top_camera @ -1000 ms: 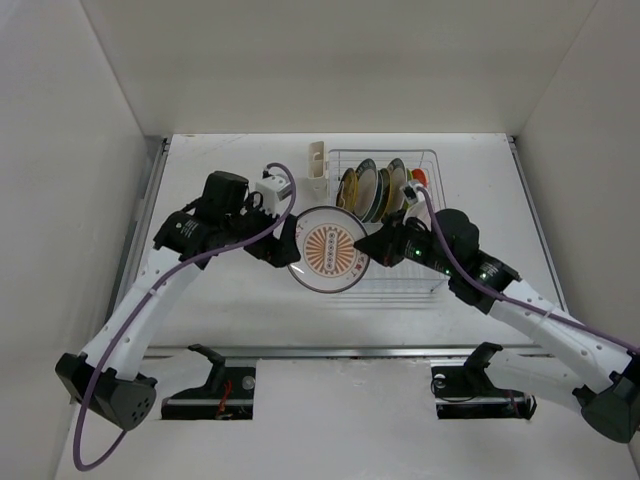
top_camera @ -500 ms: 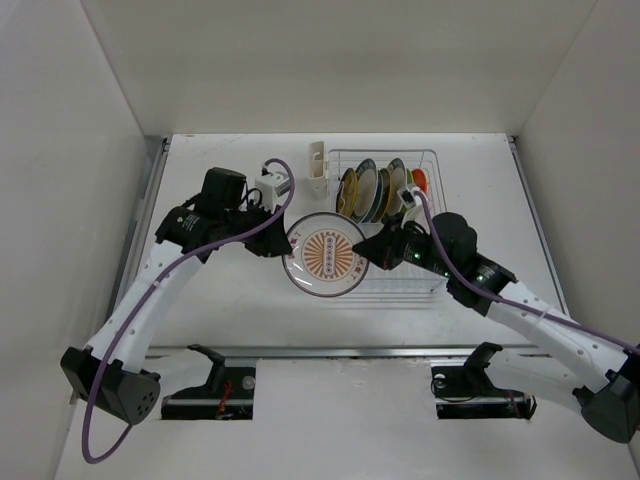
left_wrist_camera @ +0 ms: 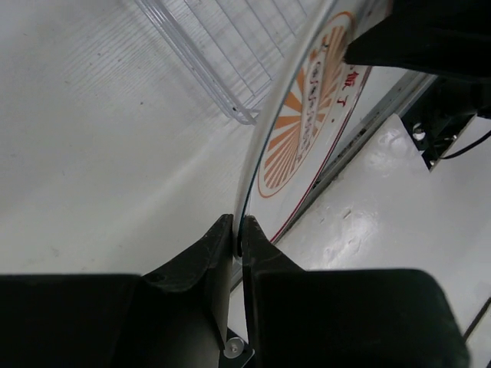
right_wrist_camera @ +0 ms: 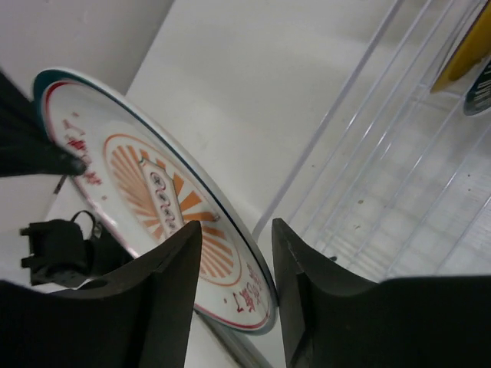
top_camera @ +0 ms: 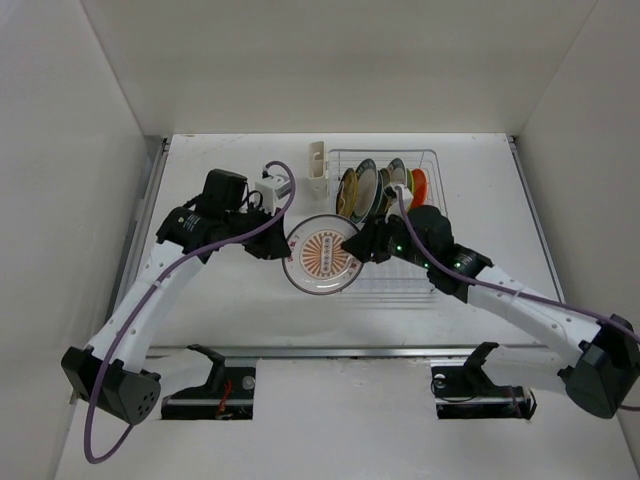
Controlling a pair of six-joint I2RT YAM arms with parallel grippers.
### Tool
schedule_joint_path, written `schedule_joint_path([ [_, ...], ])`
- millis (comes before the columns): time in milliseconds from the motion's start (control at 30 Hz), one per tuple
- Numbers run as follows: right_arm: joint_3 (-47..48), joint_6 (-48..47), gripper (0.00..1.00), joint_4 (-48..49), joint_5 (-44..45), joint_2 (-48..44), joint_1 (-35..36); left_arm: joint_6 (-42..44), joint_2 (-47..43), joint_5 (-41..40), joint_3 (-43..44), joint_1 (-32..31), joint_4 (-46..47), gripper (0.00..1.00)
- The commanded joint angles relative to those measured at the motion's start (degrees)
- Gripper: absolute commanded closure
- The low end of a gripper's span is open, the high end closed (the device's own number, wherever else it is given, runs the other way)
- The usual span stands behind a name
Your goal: Unload the plates from the dish rack
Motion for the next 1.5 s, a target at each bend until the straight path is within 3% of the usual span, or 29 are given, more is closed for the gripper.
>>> schedule_joint_path([
  [0,4.67,0.46,0.52,2.66,3.07,2.97,0.89,-1.25,-0.39,4.31,1.31,-0.26,1.28,1.00],
  [100,6.17,0.46,0.47,2.66,3.08,4.73,0.89,-1.87,-0.39,4.92,1.31,0.27,1.28,1.00],
  [300,7.31,0.46,0.47,2.66,3.69,5.88,0.89,-1.87,0.67,2.12,0.79,1.33,1.28,1.00],
  [333,7.31,0.46,0.31,2.66,4.22,5.88,0.89,-1.87,0.67,2.11,0.26,2.72,1.28,1.00],
  [367,7.84,0.46,0.24,2.66,5.27,5.88,0.89,-1.87,0.67,2.11,0.26,3.26,1.28,1.00],
  [467,7.84,0.46,0.06,1.26,7.64,5.88,0.89,-1.87,0.67,0.80,0.26,4.58,1.28,1.00],
  [533,8.46,0.46,0.01,0.74,8.79,5.36,0.89,-1.87,0.67,0.26,-0.44,5.19,1.28,1.00],
  [733,11.70,0.46,0.01,-1.72,12.90,5.97,0.89,-1.87,0.67,-1.13,-2.47,6.86,1.81,1.00],
  [800,13.02,1.07,0.01,-3.22,15.63,5.10,0.89,-2.65,0.15,-6.99,-2.99,8.62,1.81,1.00],
  [900,15.92,3.18,0.01,-6.99,24.24,2.55,0.89,-4.50,0.66,-14.39,-2.99,11.34,1.81,1.00],
  [1000,20.92,4.77,0.01,-14.19,36.00,2.01,0.36,-7.13,1.45,-15.47,-3.70,17.05,3.04,1.00],
  [1067,24.87,6.52,0.01,-18.41,45.29,2.01,-1.03,-8.89,4.00,-12.58,-4.22,20.04,3.65,1.00],
  [1133,26.91,7.84,0.04,-23.51,49.03,3.59,-2.70,-10.21,8.98,-8.55,-4.22,22.41,3.65,1.00],
  [1267,30.34,7.85,0.13,-27.12,50.27,6.84,-8.15,-12.24,20.83,6.29,-3.61,31.19,3.65,1.00],
  [1467,34.03,6.19,0.29,-28.97,48.08,15.08,-17.55,-11.62,32.21,8.27,-1.07,35.08,7.87,1.00],
])
